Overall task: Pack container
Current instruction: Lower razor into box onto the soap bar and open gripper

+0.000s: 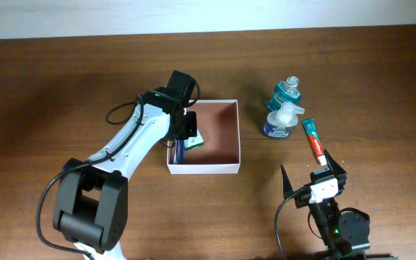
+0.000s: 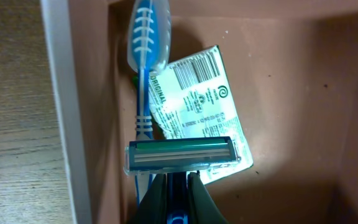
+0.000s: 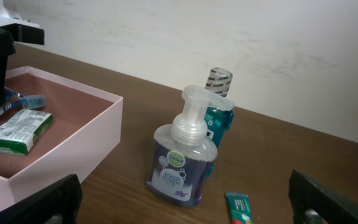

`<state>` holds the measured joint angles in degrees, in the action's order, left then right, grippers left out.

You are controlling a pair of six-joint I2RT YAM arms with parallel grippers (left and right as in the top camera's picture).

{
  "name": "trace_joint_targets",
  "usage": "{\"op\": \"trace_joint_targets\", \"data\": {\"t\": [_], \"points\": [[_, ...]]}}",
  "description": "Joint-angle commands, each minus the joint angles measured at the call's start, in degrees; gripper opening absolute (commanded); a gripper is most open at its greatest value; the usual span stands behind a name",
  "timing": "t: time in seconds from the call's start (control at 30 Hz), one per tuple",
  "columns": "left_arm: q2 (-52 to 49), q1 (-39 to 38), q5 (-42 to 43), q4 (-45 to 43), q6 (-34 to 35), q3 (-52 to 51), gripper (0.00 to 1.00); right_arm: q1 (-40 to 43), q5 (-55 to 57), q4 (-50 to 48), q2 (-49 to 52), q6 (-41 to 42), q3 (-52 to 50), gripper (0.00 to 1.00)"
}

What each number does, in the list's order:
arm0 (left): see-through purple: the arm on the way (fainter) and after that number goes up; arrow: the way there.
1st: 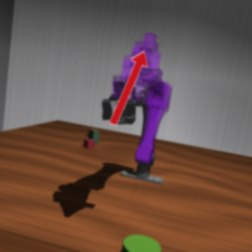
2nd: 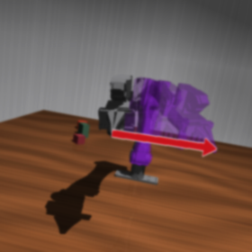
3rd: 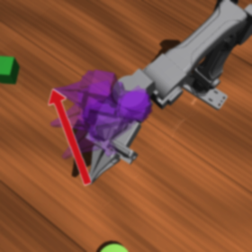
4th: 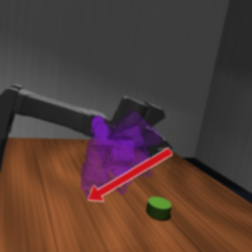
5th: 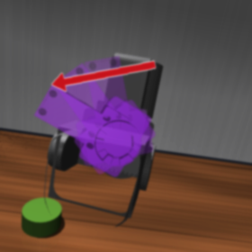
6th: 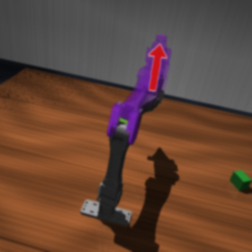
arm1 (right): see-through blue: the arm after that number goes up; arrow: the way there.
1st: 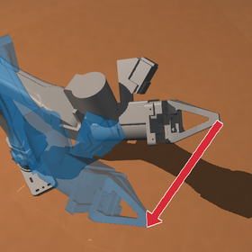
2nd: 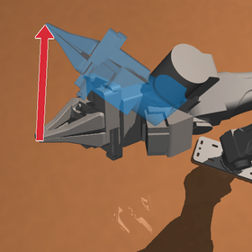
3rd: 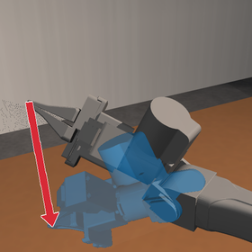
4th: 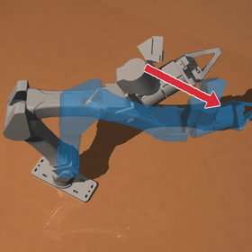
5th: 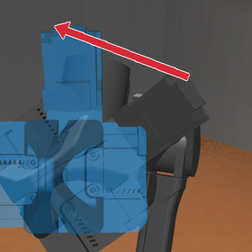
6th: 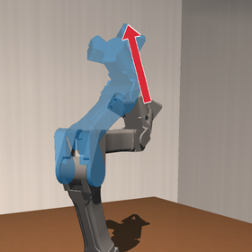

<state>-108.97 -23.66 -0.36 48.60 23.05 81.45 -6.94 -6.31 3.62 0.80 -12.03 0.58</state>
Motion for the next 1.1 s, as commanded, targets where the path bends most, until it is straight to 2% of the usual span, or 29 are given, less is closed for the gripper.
{"op": "trace_joint_targets", "data": {"t": [0.0, 0.27, 0.6, 0.87, 1.07], "points": [[-0.8, 0.0, -1.7, -0.6, 0.5, -0.9, 0.01, 0.3, -0.1, 0.3, -0.5, 0.0, -0.3, 0.98], [-0.9, 0.0, -1.7, -1.4, 0.5, -1.9, 0.06, 0.3, -0.1, 0.3, -0.5, 0.0, -0.3, 0.98], [-0.9, 0.0, -3.0, -1.4, 0.5, -1.9, 0.08, 0.3, -0.1, 0.2, -0.5, 0.0, -0.3, 0.98], [-0.9, 0.0, -2.9, -1.0, 0.5, -1.9, 0.17, 0.3, -0.1, 0.3, -0.5, 0.0, -0.3, 0.98], [-0.9, 0.0, -2.9, -1.0, 0.5, -1.9, 0.19, 0.3, -0.1, 0.2, -0.5, 0.0, -0.3, 0.98]]}}
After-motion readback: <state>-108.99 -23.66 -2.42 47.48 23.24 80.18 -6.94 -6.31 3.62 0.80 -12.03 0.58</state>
